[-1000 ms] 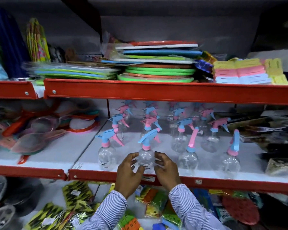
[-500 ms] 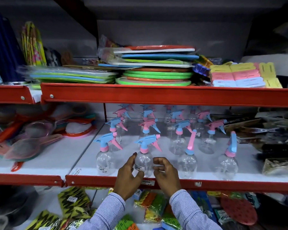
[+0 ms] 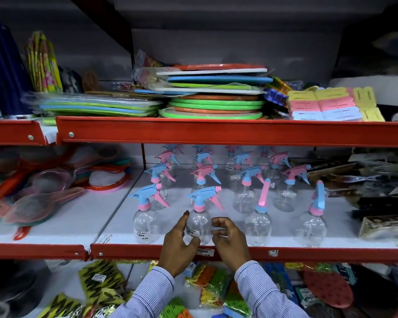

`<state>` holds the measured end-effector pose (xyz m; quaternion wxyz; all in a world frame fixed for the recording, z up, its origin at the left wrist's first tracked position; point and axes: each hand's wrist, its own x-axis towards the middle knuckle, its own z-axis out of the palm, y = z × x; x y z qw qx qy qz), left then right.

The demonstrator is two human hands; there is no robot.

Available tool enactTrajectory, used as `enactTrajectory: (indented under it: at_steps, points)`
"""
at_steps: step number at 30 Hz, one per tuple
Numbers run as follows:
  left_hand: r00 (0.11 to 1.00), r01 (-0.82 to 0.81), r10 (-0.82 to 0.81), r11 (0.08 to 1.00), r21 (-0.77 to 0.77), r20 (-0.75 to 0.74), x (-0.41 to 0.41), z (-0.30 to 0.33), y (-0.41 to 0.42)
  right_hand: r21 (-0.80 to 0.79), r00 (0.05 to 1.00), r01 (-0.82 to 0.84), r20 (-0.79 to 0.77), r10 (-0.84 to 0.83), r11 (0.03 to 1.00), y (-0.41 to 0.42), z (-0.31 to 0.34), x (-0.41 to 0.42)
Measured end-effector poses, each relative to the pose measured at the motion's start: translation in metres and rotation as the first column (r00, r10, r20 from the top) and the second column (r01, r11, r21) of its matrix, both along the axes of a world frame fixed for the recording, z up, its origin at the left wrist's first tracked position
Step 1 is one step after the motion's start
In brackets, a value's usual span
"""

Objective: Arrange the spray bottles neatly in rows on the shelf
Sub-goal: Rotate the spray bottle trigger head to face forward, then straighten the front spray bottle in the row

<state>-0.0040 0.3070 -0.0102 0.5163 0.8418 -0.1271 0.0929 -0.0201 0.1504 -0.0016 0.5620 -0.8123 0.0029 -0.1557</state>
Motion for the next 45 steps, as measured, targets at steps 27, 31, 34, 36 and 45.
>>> enactTrajectory:
  at_steps: [27, 31, 34, 36, 45]
  points:
    - [0.992, -0.094, 0.108, 0.979, -0.178, 0.068, -0.041, 0.017, -0.158, -0.034, 0.999, -0.005, -0.050, 0.003, 0.999, -0.149, -0.004, 0.002]
    - [0.985, -0.158, 0.169, 0.970, -0.184, 0.043, -0.046, 0.016, -0.172, -0.158, 0.988, -0.106, -0.125, 0.086, 0.982, -0.160, 0.001, 0.007]
    - [0.987, -0.147, 0.156, 0.974, -0.174, 0.042, -0.048, 0.015, -0.174, -0.098, 0.992, -0.098, -0.095, 0.089, 0.990, -0.164, -0.002, 0.004]
    - [0.988, -0.139, 0.147, 0.976, -0.166, 0.035, -0.046, 0.015, -0.173, -0.052, 0.993, -0.093, -0.078, 0.089, 0.994, -0.165, -0.003, 0.000]
    - [1.000, -0.026, 0.026, 0.995, -0.096, -0.006, -0.038, 0.015, -0.164, 0.002, 0.997, -0.052, -0.058, 0.052, 0.999, -0.167, -0.003, -0.016]
